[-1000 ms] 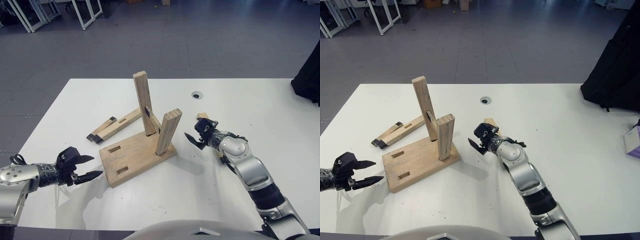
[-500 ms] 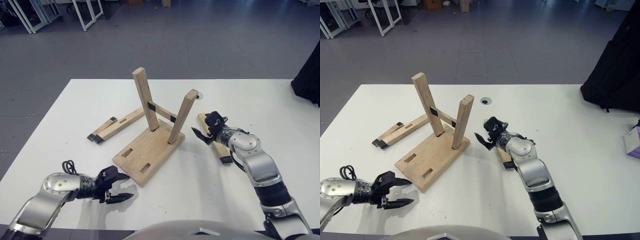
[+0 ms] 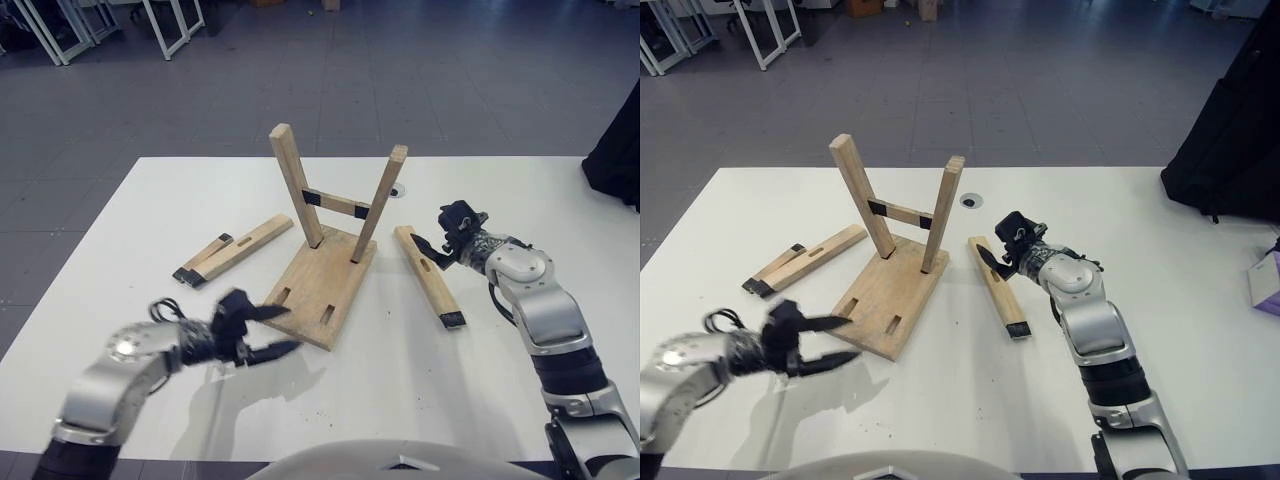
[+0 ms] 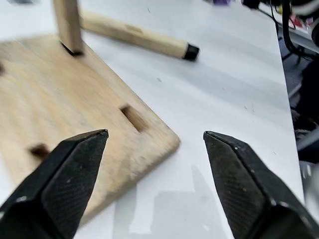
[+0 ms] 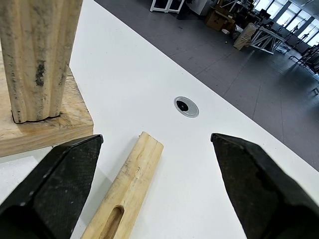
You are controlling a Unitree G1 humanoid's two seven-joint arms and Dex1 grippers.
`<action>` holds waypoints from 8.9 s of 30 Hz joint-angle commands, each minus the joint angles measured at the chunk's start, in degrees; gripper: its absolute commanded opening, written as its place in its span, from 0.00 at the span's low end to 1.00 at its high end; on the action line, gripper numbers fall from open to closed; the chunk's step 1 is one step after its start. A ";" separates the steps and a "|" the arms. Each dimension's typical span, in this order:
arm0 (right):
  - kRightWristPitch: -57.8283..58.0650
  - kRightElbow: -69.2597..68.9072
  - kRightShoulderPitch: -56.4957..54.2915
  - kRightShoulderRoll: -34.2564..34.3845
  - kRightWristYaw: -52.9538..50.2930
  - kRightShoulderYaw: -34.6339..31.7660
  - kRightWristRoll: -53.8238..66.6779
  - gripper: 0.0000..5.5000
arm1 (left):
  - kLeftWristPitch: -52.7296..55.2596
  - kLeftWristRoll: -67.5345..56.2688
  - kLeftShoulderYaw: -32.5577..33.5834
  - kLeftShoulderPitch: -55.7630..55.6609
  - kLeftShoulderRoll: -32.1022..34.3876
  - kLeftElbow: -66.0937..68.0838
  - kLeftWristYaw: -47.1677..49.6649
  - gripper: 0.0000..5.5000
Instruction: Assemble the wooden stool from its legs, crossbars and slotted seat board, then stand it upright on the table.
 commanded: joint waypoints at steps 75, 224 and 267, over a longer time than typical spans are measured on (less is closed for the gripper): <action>-1.05 -1.28 1.02 5.83 -3.27 5.89 -2.89 0.73 | -1.83 22.31 -4.53 -7.94 -9.80 40.59 26.92 0.24; 8.68 5.83 3.56 2.26 -7.71 -7.91 20.39 0.15 | -30.47 35.10 -8.96 -3.11 -34.83 9.43 52.83 0.50; -6.82 19.85 -3.19 1.69 -6.70 1.03 7.24 0.35 | -36.95 36.33 -13.14 -4.82 -34.86 12.99 49.71 0.50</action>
